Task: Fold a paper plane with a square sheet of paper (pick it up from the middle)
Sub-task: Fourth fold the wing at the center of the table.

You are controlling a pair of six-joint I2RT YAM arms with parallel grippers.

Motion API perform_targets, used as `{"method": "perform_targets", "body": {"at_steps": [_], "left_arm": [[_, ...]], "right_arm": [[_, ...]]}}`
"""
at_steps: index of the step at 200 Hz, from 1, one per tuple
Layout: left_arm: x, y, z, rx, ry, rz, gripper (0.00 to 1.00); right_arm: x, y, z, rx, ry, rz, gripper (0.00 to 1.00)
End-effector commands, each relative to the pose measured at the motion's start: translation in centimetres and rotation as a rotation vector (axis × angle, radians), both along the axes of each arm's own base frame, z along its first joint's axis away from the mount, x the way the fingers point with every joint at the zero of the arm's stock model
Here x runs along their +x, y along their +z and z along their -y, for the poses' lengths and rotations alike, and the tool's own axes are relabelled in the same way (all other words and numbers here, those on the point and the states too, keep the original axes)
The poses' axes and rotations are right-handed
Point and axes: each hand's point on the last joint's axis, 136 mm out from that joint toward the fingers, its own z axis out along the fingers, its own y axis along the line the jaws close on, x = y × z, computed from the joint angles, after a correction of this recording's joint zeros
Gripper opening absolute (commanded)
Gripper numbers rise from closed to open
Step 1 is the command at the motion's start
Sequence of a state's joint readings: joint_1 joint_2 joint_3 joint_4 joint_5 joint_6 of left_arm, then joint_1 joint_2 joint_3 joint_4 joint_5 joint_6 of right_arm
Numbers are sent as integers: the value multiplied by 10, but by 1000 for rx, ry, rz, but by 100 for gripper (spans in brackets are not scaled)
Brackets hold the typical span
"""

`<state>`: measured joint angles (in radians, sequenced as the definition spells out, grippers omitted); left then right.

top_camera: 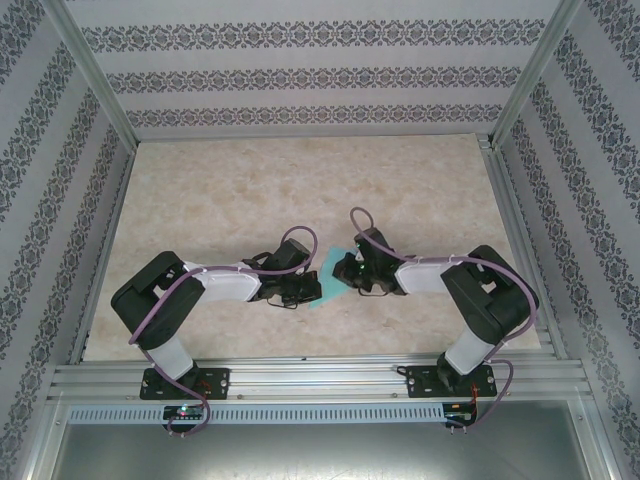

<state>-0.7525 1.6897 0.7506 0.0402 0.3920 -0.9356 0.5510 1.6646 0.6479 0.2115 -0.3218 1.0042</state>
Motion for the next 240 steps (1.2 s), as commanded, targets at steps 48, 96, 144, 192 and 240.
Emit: {"method": "perform_targets", "body": {"at_steps": [48, 96, 144, 192, 240], "left_arm": [[-49, -45, -37, 168, -28, -174, 5], [-39, -25, -21, 118, -38, -135, 7], [-34, -18, -14, 87, 19, -134, 8], [-33, -15, -11, 58, 47, -133, 9], [-22, 14, -22, 68, 86, -17, 18]], "right_arm": [[45, 12, 48, -183, -38, 63, 11], [22, 51, 32, -197, 44, 147, 17], [-2, 38, 8, -143, 96, 102, 21], [-9, 5, -10, -180, 202, 18, 21], [-19, -22, -13, -327, 418, -21, 18]]}}
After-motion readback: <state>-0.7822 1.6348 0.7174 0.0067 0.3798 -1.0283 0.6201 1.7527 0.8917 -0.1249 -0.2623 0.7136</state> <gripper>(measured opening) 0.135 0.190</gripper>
